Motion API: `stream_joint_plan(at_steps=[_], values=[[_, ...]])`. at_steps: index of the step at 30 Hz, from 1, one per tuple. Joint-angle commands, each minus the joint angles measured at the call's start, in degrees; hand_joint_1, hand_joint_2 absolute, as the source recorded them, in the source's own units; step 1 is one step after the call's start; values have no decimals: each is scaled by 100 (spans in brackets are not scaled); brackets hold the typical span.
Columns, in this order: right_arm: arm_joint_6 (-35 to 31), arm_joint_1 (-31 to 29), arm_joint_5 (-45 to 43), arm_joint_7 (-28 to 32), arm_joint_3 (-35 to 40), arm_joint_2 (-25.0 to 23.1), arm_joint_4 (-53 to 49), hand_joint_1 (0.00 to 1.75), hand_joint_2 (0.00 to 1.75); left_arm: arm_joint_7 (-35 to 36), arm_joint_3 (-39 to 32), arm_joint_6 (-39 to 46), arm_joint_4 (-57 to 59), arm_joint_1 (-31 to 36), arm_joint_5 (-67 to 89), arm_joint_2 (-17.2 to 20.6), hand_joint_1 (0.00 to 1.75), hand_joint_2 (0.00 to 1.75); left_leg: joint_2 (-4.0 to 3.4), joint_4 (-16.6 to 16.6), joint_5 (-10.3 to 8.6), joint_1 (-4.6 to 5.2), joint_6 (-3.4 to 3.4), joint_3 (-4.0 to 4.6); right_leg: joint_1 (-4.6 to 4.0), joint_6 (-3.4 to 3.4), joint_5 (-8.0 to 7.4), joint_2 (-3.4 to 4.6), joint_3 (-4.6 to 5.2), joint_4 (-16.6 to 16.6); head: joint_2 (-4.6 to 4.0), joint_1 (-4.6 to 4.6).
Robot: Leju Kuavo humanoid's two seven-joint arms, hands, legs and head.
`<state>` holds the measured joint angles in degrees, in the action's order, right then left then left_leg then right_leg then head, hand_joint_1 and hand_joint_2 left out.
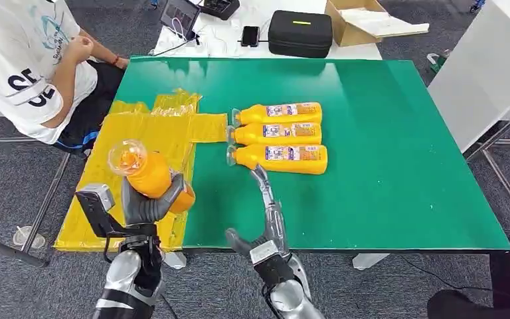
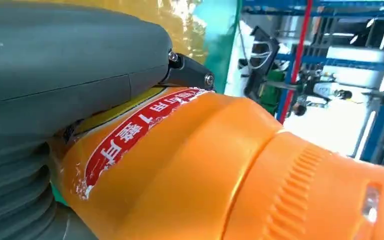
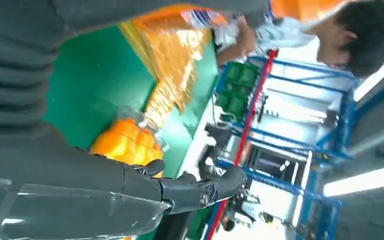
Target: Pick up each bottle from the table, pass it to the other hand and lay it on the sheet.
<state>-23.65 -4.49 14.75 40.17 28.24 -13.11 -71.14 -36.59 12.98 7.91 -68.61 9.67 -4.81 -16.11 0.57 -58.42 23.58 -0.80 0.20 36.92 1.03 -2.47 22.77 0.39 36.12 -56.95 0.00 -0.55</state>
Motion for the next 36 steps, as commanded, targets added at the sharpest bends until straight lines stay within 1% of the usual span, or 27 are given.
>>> stream_joint_plan(at_steps=[1, 4, 5, 7, 8, 9, 10, 11, 12, 13, 14, 15, 16, 21, 22, 23, 25, 26, 28, 30, 31, 32, 35, 36], values=[[-199, 77, -172, -17, -56, 231, -654, 0, 0, -218, -321, 670, 201, 449, 444, 58, 175, 175, 3, 0, 6, -3, 3, -20, -7, 10, 7, -11, -24, 2, 0, 0], [-304, 81, -355, -17, 32, 280, -950, 0, 0, -341, -417, 1420, 607, 841, 1207, 232, 175, 175, 4, 0, 0, -1, 1, -6, -4, 7, 2, -10, -9, 0, 0, 0], [-305, 78, -356, -17, 31, 275, -945, 0, 0, -329, -451, 1399, 613, 890, 1182, 262, 175, 175, 8, -1, 3, -4, 1, -16, -7, 12, 7, -16, -20, -1, 2, 0], [-246, -4, -452, -17, 123, 290, -1058, 0, 0, -325, -347, 2188, 1263, 1273, 2345, 467, 175, 175, 2, 4, -1, -2, 0, -13, -5, 8, 1, -7, -14, 3, 0, 0], [-212, -68, -481, -17, 177, 298, -1012, 0, 0, -172, -169, 2664, 1808, 1566, 3272, 633, 175, 175, 3, 6, 0, -3, 0, -26, -7, 13, 4, -11, -29, 4, 0, -2], [-165, -151, -492, -17, 244, 299, -954, 0, 0, -166, -231, 2843, 2374, 1872, 3716, 725, 175, 175, 4, 6, -3, -2, -1, -21, -5, 10, 1, -11, -22, 4, 0, 0], [-67, -222, -545, -17, 284, 292, -881, 0, 0, 253, 12, 3209, 3030, 2188, 4782, 924, 175, 175, 4, 7, -6, -1, -1, -15, -3, 8, -2, -9, -16, 4, 0, 0], [-29, -256, -539, -17, 285, 280, -805, 0, 0, 304, 4, 3056, 3310, 2324, 4879, 949, 175, 175, 5, 9, -5, -3, 0, -28, -7, 13, 0, -13, -31, 8, 2, 0], [127, -318, -577, -17, 328, 280, -704, 0, 0, 553, 409, 3039, 3997, 2639, 5760, 1181, 175, 175, 6, 10, -8, -1, 0, -24, -4, 10, -2, -11, -25, 6, 0, 0], [195, -344, -591, -17, 333, 266, -630, 0, 0, 433, 397, 3004, 4137, 2702, 5809, 1227, 175, 175, 3, 10, -9, -2, -1, -24, -4, 9, -3, -8, -24, 6, 0, 0], [260, -371, -592, -17, 367, 274, -575, 0, 0, 577, 654, 2947, 4428, 2831, 6305, 1326, 175, 175, 1, 12, -10, -4, -1, -36, -8, 14, -3, -8, -37, 10, 0, 0], [304, -382, -594, -17, 387, 272, -552, 0, 0, 566, 697, 2812, 4519, 2881, 6407, 1370, 175, 175, -9, 12, -10, -7, -3, -45, -12, 18, -4, -1, -45, 12, 0, -2], [329, -382, -599, -17, 396, 271, -538, 0, 0, 529, 741, 2593, 4596, 2929, 6476, 1395, 175, 175, -7, 8, -11, -2, -2, -26, -4, 9, -5, 2, -25, 6, 0, 0], [470, -432, -599, -17, 388, 234, -377, 0, 0, 618, 781, 1636, 4776, 3080, 6562, 1473, 175, 175, -19, 2, -7, -7, -6, -27, -10, 24, -10, 6, -24, 2, 2, 2], [495, -431, -583, -17, 382, 227, -332, 0, 0, 650, 722, 1343, 4823, 3107, 6500, 1485, 175, 175, -18, 2, -10, -5, -7, -18, -7, 21, -13, 7, -14, 1, 0, 0], [512, -423, -579, -17, 371, 222, -333, 0, 0, 644, 643, 1171, 4815, 3109, 6416, 1489, 175, 175, -24, 2, -4, -8, -7, -32, -11, 26, -9, 10, -28, 2, 0, 0], [536, -418, -587, -17, 363, 214, -321, 0, 0, 676, 591, 965, 4859, 3139, 6371, 1531, 175, 175, -14, 1, -11, -6, -8, -15, -8, 22, -12, 3, -11, -1, 0, 0], [547, -421, -591, -17, 357, 206, -307, 0, 0, 705, 582, 873, 4889, 3164, 6369, 1553, 175, 175, -13, 1, -7, -7, -6, -25, -10, 26, -8, 0, -23, 0, 0, 2], [593, -423, -576, -17, 337, 193, -261, 0, 0, 847, 572, 648, 4949, 3218, 6400, 1599, 175, 175, -18, 0, -10, -6, -7, -13, -9, 23, -12, 8, -9, -2, 0, 0], [598, -425, -577, -17, 329, 187, -242, 0, 0, 885, 554, 555, 4986, 3242, 6388, 1611, 175, 175, -24, -4, -1, -13, -6, -33, -17, 30, -7, 9, -30, -1, 0, 0], [643, -431, -570, -17, 307, 168, -162, 0, 0, 954, 534, 399, 5013, 3252, 6385, 1627, 175, 175, -14, -1, -11, -8, -7, -10, -10, 22, -12, 3, -7, -1, 0, 0], [652, -427, -555, -17, 311, 157, -143, 0, 0, 1006, 569, 359, 5031, 3255, 6439, 1649, 175, 175, -17, -2, -7, -10, -6, -23, -14, 27, -9, 3, -20, -1, 0, 2], [678, -420, -528, -17, 311, 137, -81, 0, 0, 1091, 539, 172, 5108, 3247, 6433, 1678, 175, 175, -14, 2, -12, -6, -7, -9, -8, 21, -13, 6, -6, 0, 0, 2], [685, -423, -518, -17, 313, 130, -58, 0, 0, 1107, 537, 99, 5134, 3252, 6435, 1680, 175, 175, -19, 1, -7, -10, -6, -22, -13, 25, -10, 7, -19, 2, 0, 0]])
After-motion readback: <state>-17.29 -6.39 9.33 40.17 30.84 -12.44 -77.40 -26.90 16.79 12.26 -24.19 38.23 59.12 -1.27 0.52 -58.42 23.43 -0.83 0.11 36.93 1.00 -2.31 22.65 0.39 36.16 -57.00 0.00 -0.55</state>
